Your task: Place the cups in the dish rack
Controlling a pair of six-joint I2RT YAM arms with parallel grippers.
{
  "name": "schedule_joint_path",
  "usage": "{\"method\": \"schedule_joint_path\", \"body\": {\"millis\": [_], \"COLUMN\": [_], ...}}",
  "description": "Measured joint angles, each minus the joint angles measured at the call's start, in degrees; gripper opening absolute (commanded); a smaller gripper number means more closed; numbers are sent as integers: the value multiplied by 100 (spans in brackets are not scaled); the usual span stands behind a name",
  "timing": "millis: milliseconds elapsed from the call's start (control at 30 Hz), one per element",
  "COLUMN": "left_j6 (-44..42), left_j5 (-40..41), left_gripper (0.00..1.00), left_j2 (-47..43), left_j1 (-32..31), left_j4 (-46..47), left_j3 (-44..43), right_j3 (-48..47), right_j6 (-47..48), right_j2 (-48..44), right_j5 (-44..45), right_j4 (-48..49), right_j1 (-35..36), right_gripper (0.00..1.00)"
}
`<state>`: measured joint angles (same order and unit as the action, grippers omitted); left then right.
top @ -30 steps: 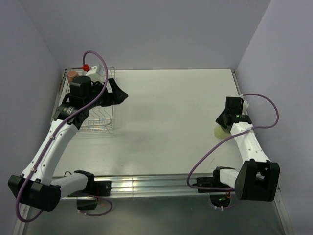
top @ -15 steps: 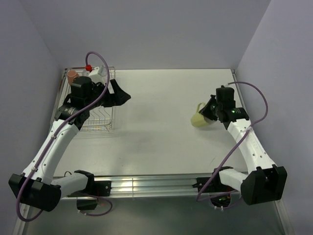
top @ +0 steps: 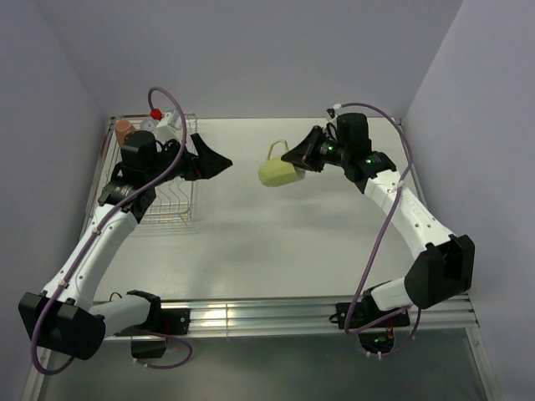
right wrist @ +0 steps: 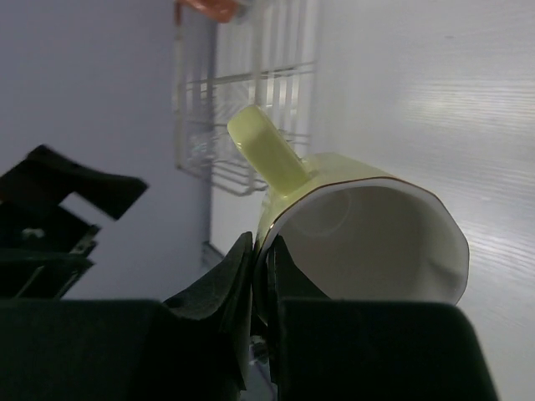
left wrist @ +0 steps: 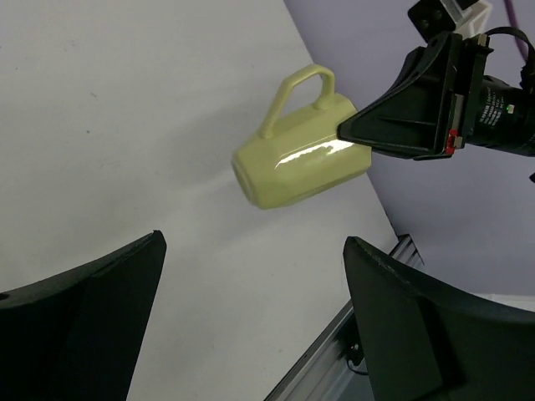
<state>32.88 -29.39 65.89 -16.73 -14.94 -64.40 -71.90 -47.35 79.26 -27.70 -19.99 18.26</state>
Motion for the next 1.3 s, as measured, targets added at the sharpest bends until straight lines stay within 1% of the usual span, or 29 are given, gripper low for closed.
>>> {"method": "schedule_joint_path", "body": {"millis": [233,400,533,600,733,867,1067,1300], "left_j6": [234,638,1130,1434,2059,2485,2791,2824], "left_j5": [-337,-765,-1154,-1318,-1550,-1633,-1657,-1663], "left_gripper": [97,97,99,99,99,99,99,99], "left_j2": [0,0,2,-4,-13,-9,83,317], "left_j1": [343,459,459,459,459,459,459,367], "left_j4": [614,1445,2332,2885,4076,4863,5469,5523], "left_j3": [363,946,1394,1589,1908,1985,1985,1932], "right_j3": [-125,-114,20,96,223,306,328,367], "right_j6": [-723,-1390,-1919,-2090,-2341,-2570,-2796,-2944], "right_j2": [162,188,190,190,190,192,197,256], "right_j5": [-1008,-1598,-1910,-2000,-2098,-2177,-2201,-2238], "right_j4": [988,1930,2771,3032,3307,3598,3882,4079], "right_j1": [35,33,33,33,33,35,63,138], "right_gripper": [0,0,0,0,0,0,0,0]}}
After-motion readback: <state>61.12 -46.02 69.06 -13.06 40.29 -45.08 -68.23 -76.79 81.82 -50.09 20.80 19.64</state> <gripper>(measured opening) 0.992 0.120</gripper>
